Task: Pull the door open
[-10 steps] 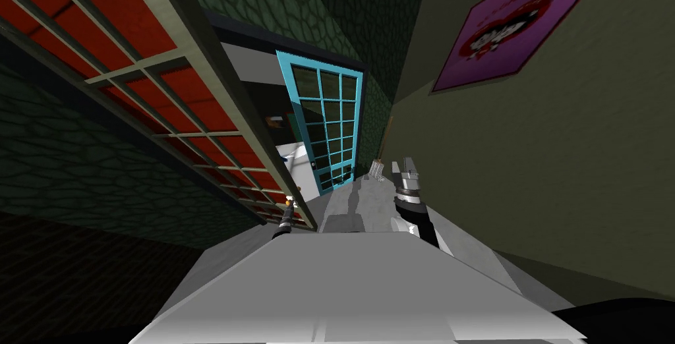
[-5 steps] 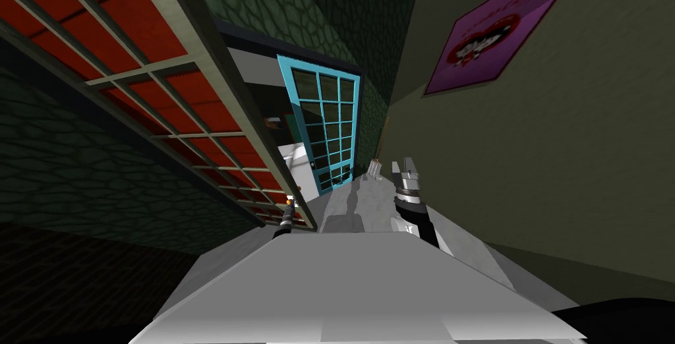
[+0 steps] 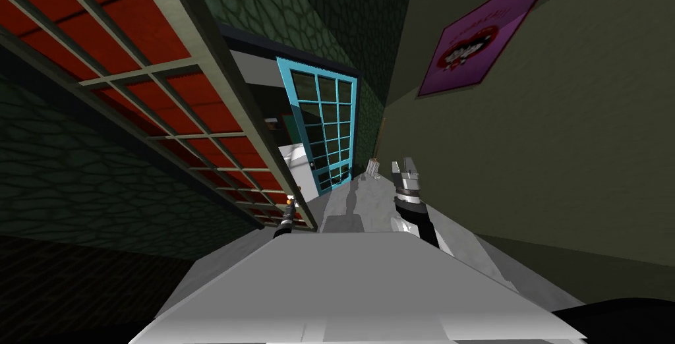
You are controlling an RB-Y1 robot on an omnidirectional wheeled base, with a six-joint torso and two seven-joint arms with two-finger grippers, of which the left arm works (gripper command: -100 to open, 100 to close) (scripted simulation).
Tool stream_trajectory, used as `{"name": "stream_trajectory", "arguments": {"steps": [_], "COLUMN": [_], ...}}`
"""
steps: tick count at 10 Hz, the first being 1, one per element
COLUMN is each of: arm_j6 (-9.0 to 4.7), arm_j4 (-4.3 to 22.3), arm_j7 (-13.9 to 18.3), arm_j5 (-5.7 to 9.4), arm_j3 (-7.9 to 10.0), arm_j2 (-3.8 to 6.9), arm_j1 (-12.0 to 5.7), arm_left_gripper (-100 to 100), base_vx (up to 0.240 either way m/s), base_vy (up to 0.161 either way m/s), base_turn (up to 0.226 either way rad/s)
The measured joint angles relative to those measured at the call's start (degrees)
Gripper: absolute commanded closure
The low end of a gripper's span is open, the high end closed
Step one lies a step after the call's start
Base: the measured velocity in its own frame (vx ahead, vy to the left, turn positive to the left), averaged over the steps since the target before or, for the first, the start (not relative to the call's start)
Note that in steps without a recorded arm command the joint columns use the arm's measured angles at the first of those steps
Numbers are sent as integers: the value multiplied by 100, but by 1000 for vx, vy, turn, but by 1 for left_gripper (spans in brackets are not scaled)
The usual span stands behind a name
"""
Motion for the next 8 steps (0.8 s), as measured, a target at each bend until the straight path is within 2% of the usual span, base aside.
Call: {"name": "stream_trajectory", "arguments": {"steps": [1,2,3,4,6,8], "arm_j6": [157,197,83,153,263,177], "arm_j4": [-394,-371,-170,-378,-512,-540], "arm_j7": [-1,-20,-28,-8,8,174], "arm_j5": [-10,-5,4,-6,-10,-31], "arm_j3": [-13,-7,7,-10,-20,-73], "arm_j2": [-51,-60,-38,-46,-54,-80], "arm_j1": [219,184,99,219,262,221], "arm_left_gripper": [100,100,100,100,100,100], "base_vx": [0,1,0,-9,-16,-31], "base_vy": [-6,-5,0,-4,-2,2], "base_turn": [12,-5,0,-5,-27,-51]}}
